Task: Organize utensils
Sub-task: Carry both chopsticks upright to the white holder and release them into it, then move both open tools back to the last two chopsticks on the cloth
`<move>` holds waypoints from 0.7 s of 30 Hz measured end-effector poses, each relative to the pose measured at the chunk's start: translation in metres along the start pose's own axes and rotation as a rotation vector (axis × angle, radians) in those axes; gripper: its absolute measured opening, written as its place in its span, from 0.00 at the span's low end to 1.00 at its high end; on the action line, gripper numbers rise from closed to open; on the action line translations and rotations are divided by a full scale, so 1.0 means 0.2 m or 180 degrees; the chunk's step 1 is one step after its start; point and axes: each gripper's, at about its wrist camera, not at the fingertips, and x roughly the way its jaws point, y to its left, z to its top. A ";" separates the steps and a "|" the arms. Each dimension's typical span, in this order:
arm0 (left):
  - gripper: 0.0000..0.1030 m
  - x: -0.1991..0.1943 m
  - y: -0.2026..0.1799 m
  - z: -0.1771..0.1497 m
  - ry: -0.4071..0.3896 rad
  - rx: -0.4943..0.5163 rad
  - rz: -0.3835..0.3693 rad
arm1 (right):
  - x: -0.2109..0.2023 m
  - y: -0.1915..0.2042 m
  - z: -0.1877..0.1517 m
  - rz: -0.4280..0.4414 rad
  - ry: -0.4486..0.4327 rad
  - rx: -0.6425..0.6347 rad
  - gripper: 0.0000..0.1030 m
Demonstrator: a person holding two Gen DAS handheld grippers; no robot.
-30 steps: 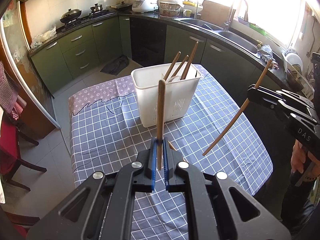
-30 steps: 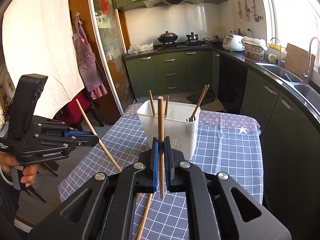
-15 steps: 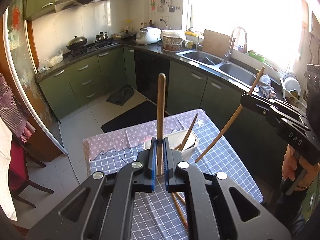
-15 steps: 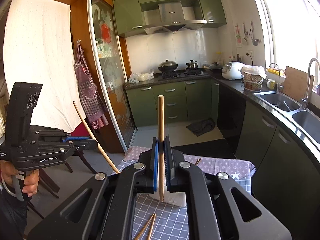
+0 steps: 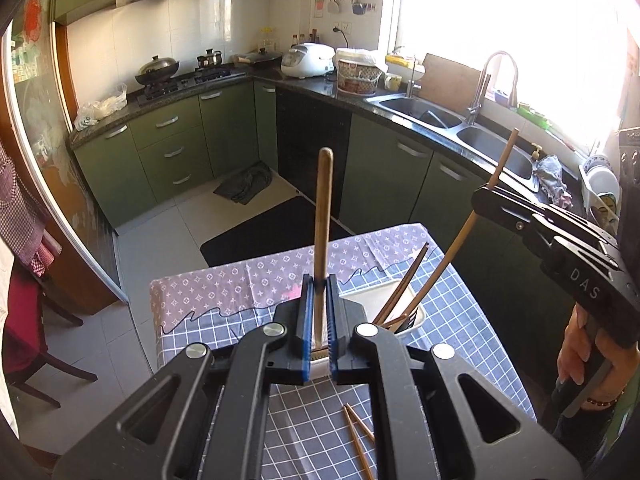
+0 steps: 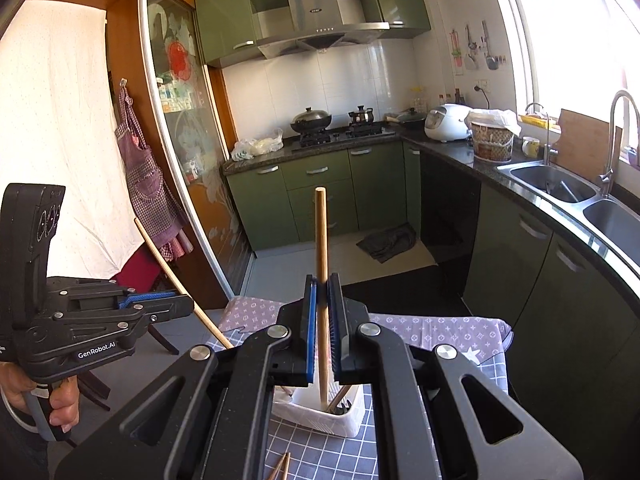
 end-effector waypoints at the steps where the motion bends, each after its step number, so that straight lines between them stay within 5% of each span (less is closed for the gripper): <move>1: 0.06 0.03 0.00 -0.02 0.0056 0.0005 0.0006 | 0.03 0.00 -0.03 0.0001 0.0050 -0.0003 0.06; 6: 0.08 0.11 0.02 -0.08 0.0216 0.0019 0.0022 | 0.12 -0.03 -0.11 0.0008 0.0179 0.0020 0.07; 10: 0.25 0.08 0.02 -0.09 0.0216 0.0027 0.0056 | 0.11 -0.04 -0.13 -0.0002 0.0181 0.0014 0.11; 16: 0.25 -0.07 -0.01 -0.12 0.0179 0.0061 0.0017 | -0.12 0.01 -0.14 0.0066 -0.0012 -0.0033 0.12; 21: 0.25 -0.13 -0.05 -0.26 0.0409 0.0039 -0.0079 | -0.33 0.06 -0.26 0.0099 -0.0050 -0.0152 0.14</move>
